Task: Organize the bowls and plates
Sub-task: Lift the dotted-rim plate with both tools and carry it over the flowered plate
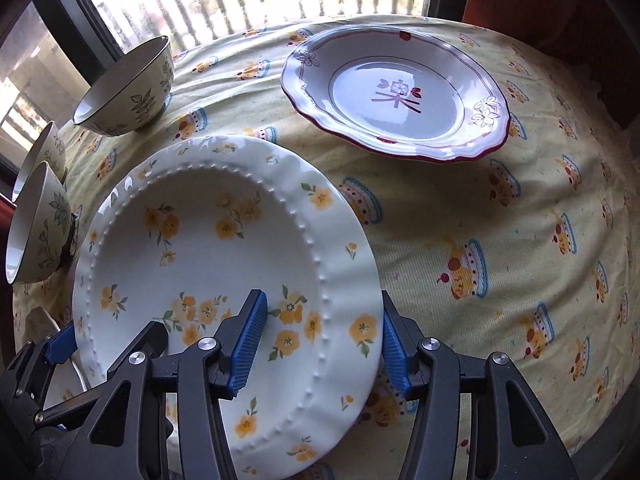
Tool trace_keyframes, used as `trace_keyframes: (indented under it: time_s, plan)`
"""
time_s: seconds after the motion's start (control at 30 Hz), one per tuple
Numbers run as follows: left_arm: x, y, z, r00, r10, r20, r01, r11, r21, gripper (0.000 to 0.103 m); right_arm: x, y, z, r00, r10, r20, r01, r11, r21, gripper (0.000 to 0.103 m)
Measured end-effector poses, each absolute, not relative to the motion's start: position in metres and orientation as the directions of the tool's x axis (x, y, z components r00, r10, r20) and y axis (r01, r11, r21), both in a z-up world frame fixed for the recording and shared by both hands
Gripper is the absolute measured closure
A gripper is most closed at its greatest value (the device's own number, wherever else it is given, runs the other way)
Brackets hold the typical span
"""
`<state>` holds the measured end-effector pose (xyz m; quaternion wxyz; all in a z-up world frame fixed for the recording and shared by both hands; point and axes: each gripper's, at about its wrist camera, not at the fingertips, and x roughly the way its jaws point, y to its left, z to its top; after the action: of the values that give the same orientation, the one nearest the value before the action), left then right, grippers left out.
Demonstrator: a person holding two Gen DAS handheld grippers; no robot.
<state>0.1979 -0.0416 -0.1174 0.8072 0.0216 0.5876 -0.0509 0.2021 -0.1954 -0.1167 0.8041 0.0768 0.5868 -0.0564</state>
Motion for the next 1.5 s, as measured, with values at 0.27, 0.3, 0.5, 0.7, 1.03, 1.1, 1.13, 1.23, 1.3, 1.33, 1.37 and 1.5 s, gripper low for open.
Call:
trace_keyframes:
  time_s: [0.27,0.3,0.5,0.7,1.03,1.1,1.13,1.23,1.3,1.33,1.37,1.5]
  plan:
    - [0.185,-0.054,-0.121,0.293,-0.047,-0.955,0.130,0.991,-0.009,0.023,0.176,-0.212,-0.115,0.300,0.009,-0.954,0.217,0.973,0.078,0.046]
    - [0.187,-0.054,-0.121,0.290,-0.047,-0.956,0.126,0.992,-0.010,0.023,0.177,-0.213,-0.115,0.304,0.015,-0.953,0.215,0.973,0.083,0.046]
    - [0.194,-0.054,-0.121,0.298,-0.017,-0.954,0.074,0.997,0.005,0.022,0.189,-0.216,-0.118,0.309,0.052,-0.950,0.188,0.975,0.114,0.044]
    - [0.198,-0.056,-0.122,0.297,0.003,-0.955,0.036,0.999,0.014,0.021,0.202,-0.217,-0.121,0.304,0.087,-0.949,0.175,0.974,0.146,0.041]
    - [0.190,-0.055,-0.112,0.296,-0.025,-0.955,0.070,0.998,-0.004,0.023,0.196,-0.219,-0.114,0.299,0.060,-0.952,0.190,0.974,0.121,0.041]
    - [0.184,-0.054,-0.107,0.312,-0.036,-0.949,0.082,0.997,-0.011,0.023,0.193,-0.219,-0.110,0.305,0.050,-0.951,0.202,0.973,0.116,0.041]
    - [0.182,-0.054,-0.104,0.321,-0.044,-0.946,0.099,0.995,-0.013,0.023,0.191,-0.218,-0.107,0.304,0.043,-0.952,0.211,0.971,0.112,0.041]
    - [0.174,-0.055,-0.096,0.333,-0.068,-0.941,0.133,0.991,-0.024,0.023,0.182,-0.218,-0.103,0.292,0.027,-0.956,0.253,0.962,0.105,0.041]
    - [0.170,-0.054,-0.093,0.331,-0.085,-0.940,0.144,0.989,-0.039,0.023,0.175,-0.217,-0.098,0.290,0.022,-0.957,0.276,0.955,0.106,0.041]
    - [0.168,-0.052,-0.091,0.332,-0.094,-0.938,0.149,0.988,-0.046,0.023,0.172,-0.214,-0.095,0.294,0.015,-0.956,0.278,0.955,0.100,0.041]
    - [0.166,-0.051,-0.088,0.334,-0.100,-0.937,0.154,0.987,-0.051,0.023,0.169,-0.211,-0.091,0.301,0.006,-0.954,0.279,0.956,0.094,0.041]
    - [0.154,-0.042,-0.078,0.350,-0.120,-0.929,0.172,0.983,-0.062,0.023,0.157,-0.198,-0.077,0.320,-0.018,-0.947,0.293,0.953,0.081,0.041]
